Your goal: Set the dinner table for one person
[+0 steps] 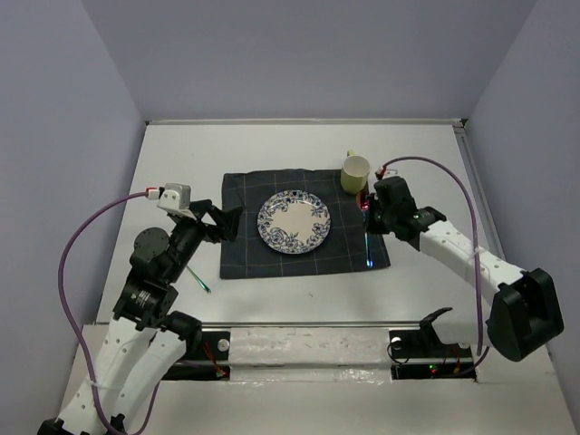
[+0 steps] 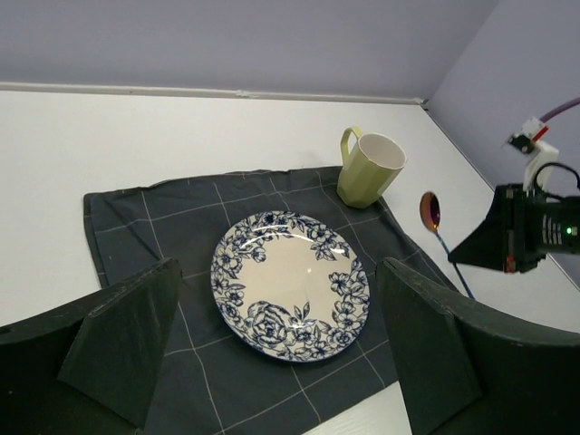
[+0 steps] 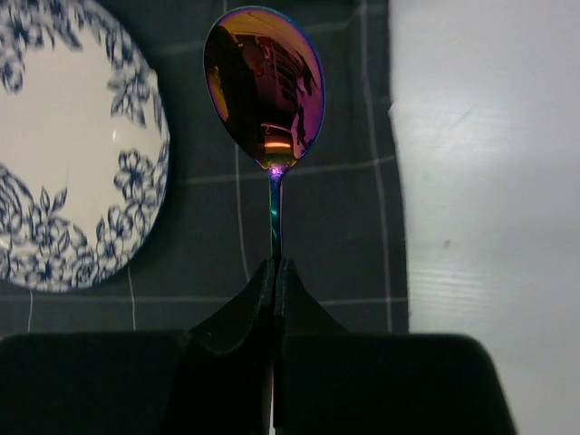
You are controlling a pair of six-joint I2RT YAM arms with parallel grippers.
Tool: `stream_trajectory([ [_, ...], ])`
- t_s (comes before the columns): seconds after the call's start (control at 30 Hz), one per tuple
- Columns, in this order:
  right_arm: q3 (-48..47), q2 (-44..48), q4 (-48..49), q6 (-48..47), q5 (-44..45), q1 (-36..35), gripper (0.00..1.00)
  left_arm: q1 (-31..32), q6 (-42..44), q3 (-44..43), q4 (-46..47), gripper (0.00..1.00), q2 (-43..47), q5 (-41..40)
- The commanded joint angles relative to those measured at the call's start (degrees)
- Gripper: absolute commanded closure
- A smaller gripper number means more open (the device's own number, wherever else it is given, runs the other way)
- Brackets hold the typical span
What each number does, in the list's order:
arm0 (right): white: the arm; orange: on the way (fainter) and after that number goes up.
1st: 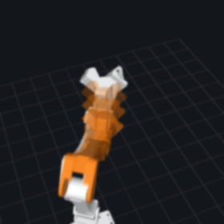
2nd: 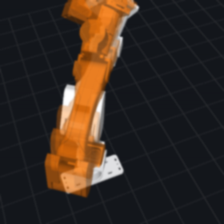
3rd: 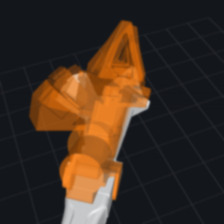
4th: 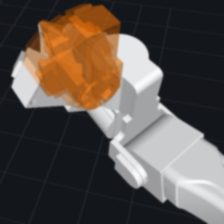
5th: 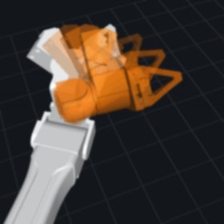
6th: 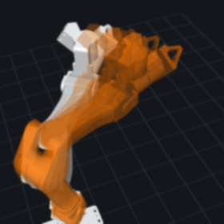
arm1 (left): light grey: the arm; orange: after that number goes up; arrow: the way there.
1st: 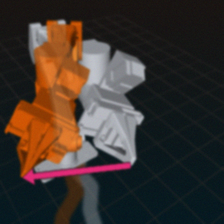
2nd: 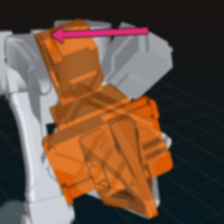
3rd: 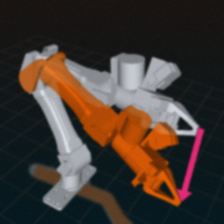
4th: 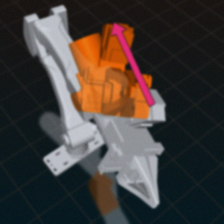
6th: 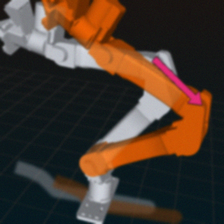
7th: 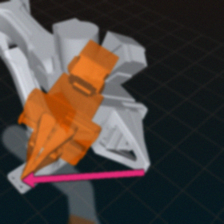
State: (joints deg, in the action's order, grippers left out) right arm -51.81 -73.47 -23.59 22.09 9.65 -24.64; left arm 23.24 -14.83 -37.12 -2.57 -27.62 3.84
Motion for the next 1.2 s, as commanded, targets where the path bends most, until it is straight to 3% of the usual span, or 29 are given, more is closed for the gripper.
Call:
stream_trajectory([
  [0.0, 3.38, 2.02, 3.28, 5.68, -3.49, -5.48, 1.00, -0.57, 0.86, -0.05, 1.51, 0.01, -0.51, -0.23],
  [0.5, -9.79, -19.94, 8.56, 3.32, -0.60, -6.30, 1.00, -1.27, 0.59, 0.21, 1.78, 0.01, -1.12, 0.47],
  [1.17, -11.56, -25.67, 10.59, 2.35, 0.37, -3.92, 0.98, -1.53, 0.42, 0.21, 2.04, 0.01, -1.83, 0.21],
])
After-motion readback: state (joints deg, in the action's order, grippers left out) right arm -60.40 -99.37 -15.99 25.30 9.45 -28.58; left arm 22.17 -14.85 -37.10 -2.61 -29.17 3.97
